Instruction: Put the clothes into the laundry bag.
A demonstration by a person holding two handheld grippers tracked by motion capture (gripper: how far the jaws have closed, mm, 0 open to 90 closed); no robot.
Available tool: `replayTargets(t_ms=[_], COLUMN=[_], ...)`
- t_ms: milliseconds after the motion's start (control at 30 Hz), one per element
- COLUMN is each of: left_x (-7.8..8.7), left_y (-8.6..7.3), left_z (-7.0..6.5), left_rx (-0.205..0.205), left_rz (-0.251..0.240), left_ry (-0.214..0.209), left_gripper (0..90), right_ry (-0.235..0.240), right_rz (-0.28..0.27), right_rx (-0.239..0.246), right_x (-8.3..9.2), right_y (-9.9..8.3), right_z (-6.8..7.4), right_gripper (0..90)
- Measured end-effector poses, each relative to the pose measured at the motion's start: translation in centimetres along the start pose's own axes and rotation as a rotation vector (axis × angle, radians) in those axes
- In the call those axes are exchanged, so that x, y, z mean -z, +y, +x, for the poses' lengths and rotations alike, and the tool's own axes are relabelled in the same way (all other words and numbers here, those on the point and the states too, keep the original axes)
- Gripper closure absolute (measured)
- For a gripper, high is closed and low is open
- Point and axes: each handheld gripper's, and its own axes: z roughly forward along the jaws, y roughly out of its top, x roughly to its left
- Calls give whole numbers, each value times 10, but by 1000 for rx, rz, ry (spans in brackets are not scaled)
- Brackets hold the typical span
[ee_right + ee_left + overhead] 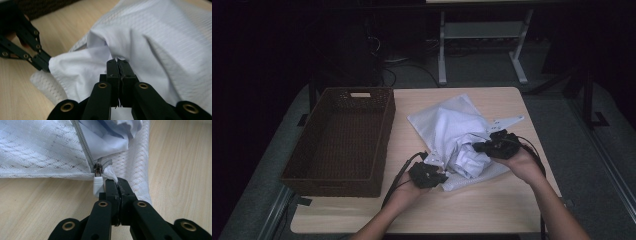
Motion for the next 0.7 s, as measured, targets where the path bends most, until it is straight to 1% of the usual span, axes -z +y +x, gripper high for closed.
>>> replayTargets(t_ms=[100, 267, 367, 500, 533, 633, 700], left_x=[0, 0, 0, -1, -1, -1, -1], left_y=[0, 1, 1, 1, 1, 0, 0], left_z=[0, 0, 0, -1, -1, -2, -2], left_rx=[1, 4, 3, 0, -3, -7, -5], left_rz=[1, -1, 1, 9, 13, 19, 21], left_ry=[-1, 0, 1, 0, -2, -3, -5], left_gripper=[885, 885, 886, 887, 888, 890, 891], right_ry=[27, 61, 69, 28, 6, -62, -97], right_rz=[38, 103, 138, 169, 170, 160, 143], right_rx=[-1, 17, 25, 17, 14, 9, -8], right_x=[-14, -35, -45, -58, -60, -68, -71], right_y=[-3, -7, -10, -13, -13, -14, -14], right_z=[5, 15, 20, 22, 21, 18, 13], right_gripper=[877, 879, 880, 884, 885, 889, 890])
